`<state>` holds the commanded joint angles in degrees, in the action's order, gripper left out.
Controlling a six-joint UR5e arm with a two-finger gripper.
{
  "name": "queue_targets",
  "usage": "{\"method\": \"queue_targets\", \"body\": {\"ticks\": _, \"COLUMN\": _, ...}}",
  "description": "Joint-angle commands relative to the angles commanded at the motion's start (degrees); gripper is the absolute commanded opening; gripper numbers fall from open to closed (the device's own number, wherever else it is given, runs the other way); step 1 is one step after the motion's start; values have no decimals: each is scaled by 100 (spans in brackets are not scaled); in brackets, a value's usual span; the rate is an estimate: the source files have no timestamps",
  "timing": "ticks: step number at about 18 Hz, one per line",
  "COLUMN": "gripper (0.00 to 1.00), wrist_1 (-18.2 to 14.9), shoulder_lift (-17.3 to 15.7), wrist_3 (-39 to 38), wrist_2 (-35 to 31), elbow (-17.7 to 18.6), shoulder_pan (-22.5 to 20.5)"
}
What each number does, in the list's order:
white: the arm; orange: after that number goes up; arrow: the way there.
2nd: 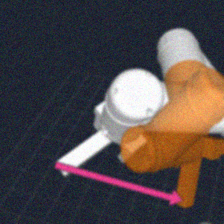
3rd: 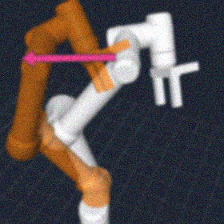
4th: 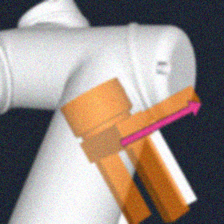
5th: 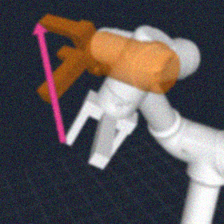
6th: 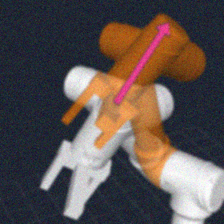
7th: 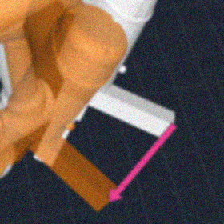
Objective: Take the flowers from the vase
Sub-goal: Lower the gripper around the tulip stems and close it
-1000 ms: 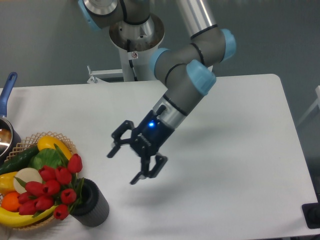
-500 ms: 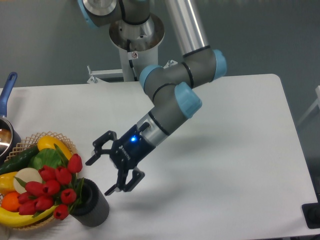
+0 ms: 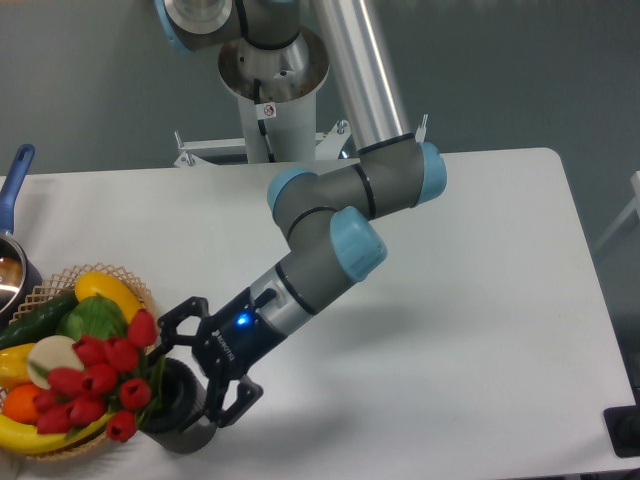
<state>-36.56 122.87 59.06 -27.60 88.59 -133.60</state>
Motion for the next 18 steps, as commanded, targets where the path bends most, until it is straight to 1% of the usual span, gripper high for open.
{"method": "queue_targets", "body": {"ticks": 7, "gripper": 100, "wrist_1": 0, "shoulder_lift": -9, "wrist_3": 0, "wrist_2": -9, "elbow": 62, "shoulder_pan": 27}}
{"method": "queue_targets", "body": {"ticks": 8, "gripper": 98, "wrist_1": 0, "shoulder_lift": -17, "wrist_3": 0, "wrist_2": -9, "elbow": 96, "shoulder_pan": 27}}
{"method": "queue_targets", "body": {"ticks": 9, "gripper": 89, "wrist_1": 0, "shoulder_lift": -35, "wrist_3": -9, "wrist_2": -9, "elbow": 132, "shoulder_pan": 27}}
{"method": "queue_targets", "body": {"ticks": 10, "gripper": 77, "wrist_1": 0, "shoulder_lift": -52, "wrist_3": -18, "wrist_2": -9, "elbow": 184, "shoulder_pan": 35}}
{"method": "queue_targets", "body": {"ticks": 12, "gripper": 40, "wrist_1": 0, "shoulder_lift": -61, "wrist_3": -9, "wrist_2": -9, "elbow": 229, "shoulder_pan": 36}}
{"method": "queue_targets", "body": {"ticks": 13, "gripper": 27, "wrist_1": 0, "shoulder_lift": -70, "wrist_3": -18, "wrist_2": -9, "elbow": 237, "shoulder_pan": 36}}
{"method": "queue_targets", "body": {"ticks": 16, "gripper": 18, "wrist_1": 0, "shoulder_lift": -193, "wrist_3": -166, "wrist_2": 0, "elbow": 272, "shoulder_pan": 18}}
{"method": "queue_targets", "body": {"ticks": 18, "gripper": 14, "wrist_1": 0, "shoulder_lift": -255, "wrist_3": -316, "wrist_2": 0, "elbow": 281, "shoulder_pan": -8}}
